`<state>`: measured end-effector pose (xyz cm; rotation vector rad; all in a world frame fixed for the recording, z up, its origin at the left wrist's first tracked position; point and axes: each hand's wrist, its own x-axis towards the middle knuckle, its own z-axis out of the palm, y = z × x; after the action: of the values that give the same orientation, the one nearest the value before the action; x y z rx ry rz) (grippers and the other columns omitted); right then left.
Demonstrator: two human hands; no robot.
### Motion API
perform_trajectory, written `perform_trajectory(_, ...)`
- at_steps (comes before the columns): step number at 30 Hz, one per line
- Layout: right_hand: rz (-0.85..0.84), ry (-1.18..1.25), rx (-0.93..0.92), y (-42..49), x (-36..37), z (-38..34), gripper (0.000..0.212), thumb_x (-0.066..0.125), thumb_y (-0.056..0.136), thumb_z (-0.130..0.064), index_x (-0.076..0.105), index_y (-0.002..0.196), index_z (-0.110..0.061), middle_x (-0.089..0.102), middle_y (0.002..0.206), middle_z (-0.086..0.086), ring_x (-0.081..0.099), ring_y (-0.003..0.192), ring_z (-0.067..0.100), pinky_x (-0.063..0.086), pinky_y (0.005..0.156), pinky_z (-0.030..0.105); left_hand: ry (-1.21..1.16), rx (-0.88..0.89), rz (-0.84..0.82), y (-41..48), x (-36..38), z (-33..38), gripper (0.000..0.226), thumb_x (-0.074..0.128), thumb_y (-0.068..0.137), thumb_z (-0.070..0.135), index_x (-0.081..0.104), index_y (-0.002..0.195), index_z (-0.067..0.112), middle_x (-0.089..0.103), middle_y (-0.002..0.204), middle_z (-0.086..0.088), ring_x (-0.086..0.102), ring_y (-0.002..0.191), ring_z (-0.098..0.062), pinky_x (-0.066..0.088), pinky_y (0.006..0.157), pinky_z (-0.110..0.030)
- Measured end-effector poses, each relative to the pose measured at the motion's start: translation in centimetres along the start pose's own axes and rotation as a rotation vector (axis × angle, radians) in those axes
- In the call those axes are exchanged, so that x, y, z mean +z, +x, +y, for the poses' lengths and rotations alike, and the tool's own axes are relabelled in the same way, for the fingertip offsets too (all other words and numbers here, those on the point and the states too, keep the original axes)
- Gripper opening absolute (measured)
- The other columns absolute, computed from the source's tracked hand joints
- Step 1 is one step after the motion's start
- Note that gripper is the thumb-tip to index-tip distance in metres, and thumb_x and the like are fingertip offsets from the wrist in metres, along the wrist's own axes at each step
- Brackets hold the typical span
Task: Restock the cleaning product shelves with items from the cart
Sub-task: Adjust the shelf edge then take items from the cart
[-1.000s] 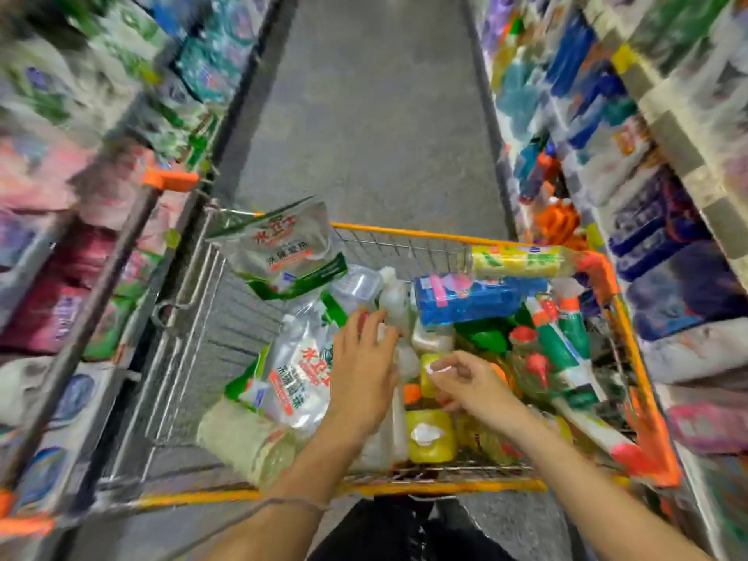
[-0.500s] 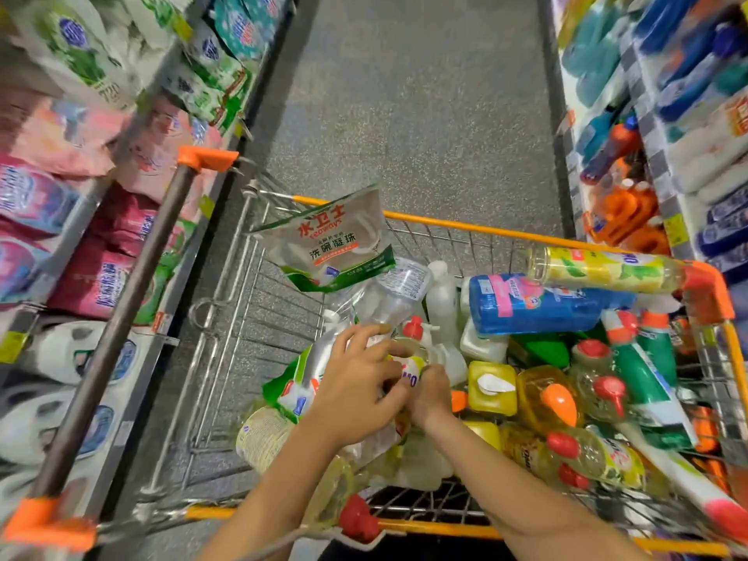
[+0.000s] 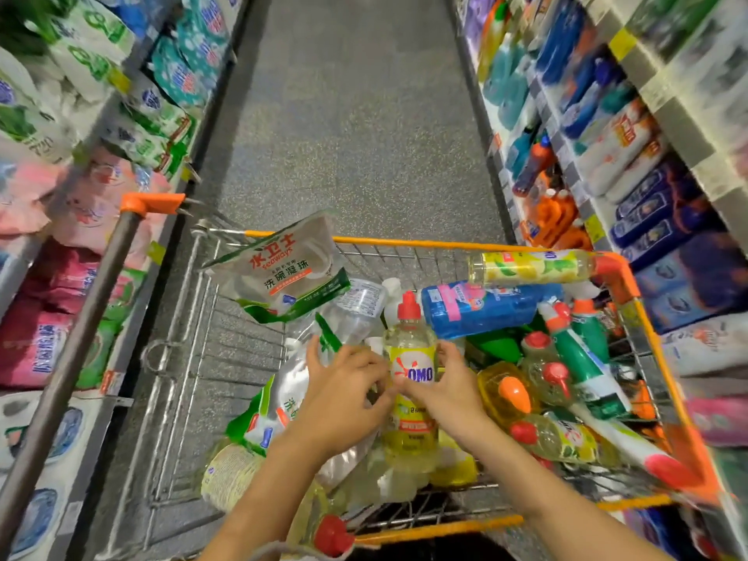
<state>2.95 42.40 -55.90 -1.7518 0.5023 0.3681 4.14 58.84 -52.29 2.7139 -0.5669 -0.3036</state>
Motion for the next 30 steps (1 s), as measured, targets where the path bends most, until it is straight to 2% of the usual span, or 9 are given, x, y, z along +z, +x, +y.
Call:
perform_trajectory(3,0.079,0.024,-0.116,-1.1,-3.9,-1.2,0.059,0.083,0.072,-0.011,0.046,0.118,-0.020,0.058,0.105,-0.010,0.059,0.088,-0.008,0.045,0.066,0.007,-0.096,0.020,0.066,2.3,-0.5,3.4,0.030,0.045,0.086,0.058,0.050,0.104,0.035,0.052,0.107,0.018,0.049,0.111,-0.003,0.017,0.111,-0.041)
perform_trajectory(6,0.165,0.131,-0.169,-2.9,-7.8,-2.3,0.059,0.081,0.072,-0.003,0.047,0.119,-0.015,0.059,0.106,-0.009,0.060,0.083,-0.012,0.048,0.068,0.008,-0.618,-0.021,0.018,4.1,-0.9,7.2,0.051,0.071,0.081,0.043,0.044,0.121,0.026,0.049,0.117,0.010,0.054,0.105,-0.003,0.045,0.093,-0.025)
perform_trajectory(8,0.224,0.226,-0.221,-4.6,-10.0,-2.9,0.056,0.081,0.070,0.004,0.049,0.111,-0.017,0.060,0.101,-0.007,0.061,0.075,-0.015,0.048,0.064,0.008,-0.883,-0.022,-0.100,4.6,-1.4,10.2,0.054,0.070,0.080,0.034,0.044,0.126,0.023,0.055,0.121,0.008,0.059,0.099,0.003,0.052,0.086,-0.022)
perform_trajectory(10,0.273,0.276,-0.270,-6.7,-12.1,-3.2,0.059,0.084,0.062,-0.009,0.054,0.112,-0.015,0.066,0.106,0.001,0.064,0.080,-0.008,0.049,0.067,0.012,-1.033,0.013,-0.243,4.5,-1.5,13.2,0.043,0.064,0.083,0.033,0.047,0.122,0.030,0.062,0.117,0.014,0.062,0.096,0.007,0.052,0.083,-0.018)
perform_trajectory(13,0.373,0.358,-0.320,-10.7,-15.3,-3.0,0.067,0.085,0.062,-0.015,0.057,0.122,-0.010,0.067,0.114,0.005,0.067,0.095,0.008,0.053,0.074,0.019,-1.050,0.121,-0.298,3.6,-1.3,17.9,0.049,0.066,0.076,0.034,0.046,0.121,0.034,0.065,0.116,0.014,0.064,0.101,0.001,0.052,0.084,-0.020)
perform_trajectory(16,0.506,0.437,-0.368,-15.9,-19.2,-1.9,0.050,0.081,0.073,-0.016,0.059,0.119,-0.016,0.069,0.112,0.004,0.069,0.096,0.020,0.057,0.080,0.034,-0.991,0.259,-0.382,1.9,-1.1,23.5,0.072,0.077,0.075,0.005,0.035,0.125,0.036,0.063,0.109,0.021,0.064,0.091,0.010,0.050,0.076,-0.013)
perform_trajectory(19,0.634,0.479,-0.445,-21.8,-22.6,-0.8,0.046,0.081,0.068,-0.024,0.061,0.109,-0.021,0.072,0.102,-0.001,0.070,0.090,0.014,0.057,0.075,0.028,-0.970,0.453,-0.369,-0.6,-0.9,29.7,0.067,0.075,0.077,-0.004,0.041,0.122,0.031,0.063,0.114,0.013,0.064,0.096,0.007,0.049,0.079,-0.012)
perform_trajectory(22,0.763,0.498,-0.512,-28.0,-25.8,0.3,0.058,0.085,0.067,-0.024,0.058,0.118,-0.020,0.072,0.106,0.000,0.070,0.096,0.018,0.058,0.080,0.034,-1.019,0.567,-0.365,-3.7,-0.4,35.9,0.062,0.072,0.076,-0.011,0.044,0.115,0.028,0.065,0.105,0.017,0.063,0.088,0.012,0.047,0.074,-0.008)
perform_trajectory(30,1.188,0.431,-0.670,-44.1,-31.8,5.3,0.056,0.081,0.075,-0.022,0.052,0.122,-0.027,0.068,0.116,-0.003,0.066,0.106,0.013,0.054,0.085,0.025,-1.078,0.982,-0.597,-13.0,2.1,51.2,0.059,0.072,0.074,-0.009,0.044,0.118,0.019,0.070,0.104,0.018,0.066,0.093,0.001,0.050,0.077,-0.013)
